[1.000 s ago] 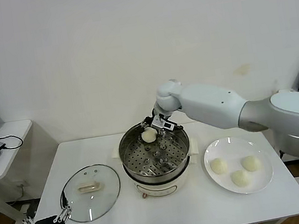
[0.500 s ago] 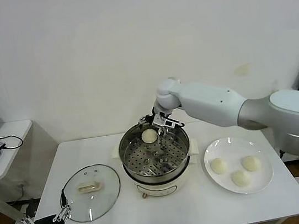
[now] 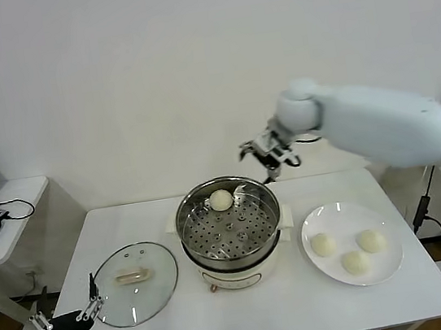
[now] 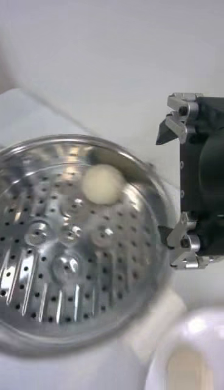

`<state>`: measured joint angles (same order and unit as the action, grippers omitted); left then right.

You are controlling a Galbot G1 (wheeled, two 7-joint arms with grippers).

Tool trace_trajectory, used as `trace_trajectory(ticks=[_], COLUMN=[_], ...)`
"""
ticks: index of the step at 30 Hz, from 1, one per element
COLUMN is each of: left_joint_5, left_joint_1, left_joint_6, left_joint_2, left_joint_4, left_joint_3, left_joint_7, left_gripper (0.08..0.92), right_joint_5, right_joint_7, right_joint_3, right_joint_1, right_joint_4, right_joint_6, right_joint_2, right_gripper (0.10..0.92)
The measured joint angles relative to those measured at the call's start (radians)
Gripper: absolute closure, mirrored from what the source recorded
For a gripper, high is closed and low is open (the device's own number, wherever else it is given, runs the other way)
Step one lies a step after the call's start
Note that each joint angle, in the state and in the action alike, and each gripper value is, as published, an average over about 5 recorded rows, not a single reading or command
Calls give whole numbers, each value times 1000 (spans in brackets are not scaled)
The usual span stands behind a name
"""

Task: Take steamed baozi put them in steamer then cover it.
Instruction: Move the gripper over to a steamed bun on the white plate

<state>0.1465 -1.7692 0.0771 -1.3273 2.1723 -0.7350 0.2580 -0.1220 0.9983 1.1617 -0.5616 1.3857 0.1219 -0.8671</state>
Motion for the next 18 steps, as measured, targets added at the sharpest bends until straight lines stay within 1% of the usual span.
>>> trace_trajectory(ticks=[4,9,13,18], left_joint_5=[-1,-4,-9,-12], left_joint_1=[0,0,-2,-8], left_joint_6=[-3,-3,-3,-3], left_joint_2=[4,5,7,4], left_joint_4=[1,-3,-2,1], left_joint_3=[7,17,19,14], left_joint_7=[-1,-2,-2,-2], left_gripper=[177,177,177,177], right_joint_5=[-20,-9,23,71], right_joint_7=[15,20,18,11], right_joint_3=[-5,-26,-60,-124], right_joint_1=[6,56,130,245], right_joint_4=[90,165,200,217], right_joint_6=[75,126,151,168], right_joint_2=[137,278,349,392], right_gripper=[203,203,203,203])
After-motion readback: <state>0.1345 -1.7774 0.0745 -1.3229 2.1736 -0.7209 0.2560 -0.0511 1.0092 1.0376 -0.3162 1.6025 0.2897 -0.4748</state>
